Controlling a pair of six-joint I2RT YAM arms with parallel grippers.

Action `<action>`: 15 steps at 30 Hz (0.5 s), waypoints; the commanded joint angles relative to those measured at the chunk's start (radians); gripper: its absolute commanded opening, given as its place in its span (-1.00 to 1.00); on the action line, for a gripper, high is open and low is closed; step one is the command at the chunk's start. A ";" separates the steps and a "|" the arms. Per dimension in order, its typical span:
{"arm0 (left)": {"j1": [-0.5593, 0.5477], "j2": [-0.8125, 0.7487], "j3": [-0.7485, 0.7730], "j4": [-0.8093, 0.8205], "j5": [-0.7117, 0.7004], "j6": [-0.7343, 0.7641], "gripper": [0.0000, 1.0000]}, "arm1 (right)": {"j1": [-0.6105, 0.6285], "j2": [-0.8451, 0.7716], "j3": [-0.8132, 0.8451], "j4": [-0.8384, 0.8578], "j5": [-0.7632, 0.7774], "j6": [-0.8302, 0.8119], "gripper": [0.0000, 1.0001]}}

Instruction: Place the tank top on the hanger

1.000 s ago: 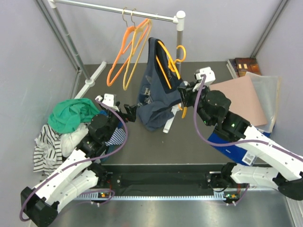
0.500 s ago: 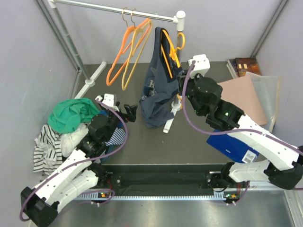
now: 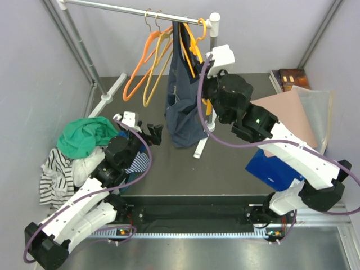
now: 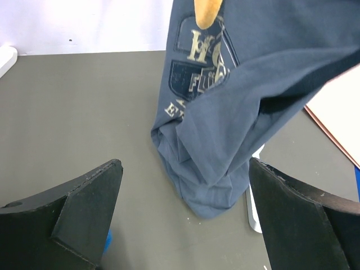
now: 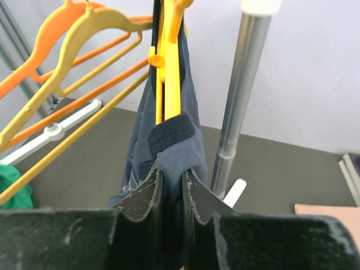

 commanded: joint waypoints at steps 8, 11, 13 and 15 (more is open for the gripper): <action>0.002 -0.024 -0.002 0.020 -0.027 0.015 0.98 | -0.032 0.118 0.228 0.020 -0.004 -0.052 -1.00; 0.000 -0.030 -0.004 0.015 -0.029 0.014 0.98 | -0.050 0.119 0.222 0.007 -0.012 -0.030 -1.00; 0.002 -0.030 -0.004 0.015 -0.027 0.014 0.98 | -0.063 0.116 0.215 -0.004 -0.027 -0.010 -1.00; 0.000 -0.030 -0.004 0.015 -0.027 0.012 0.98 | -0.080 0.108 0.198 -0.006 -0.047 0.006 -1.00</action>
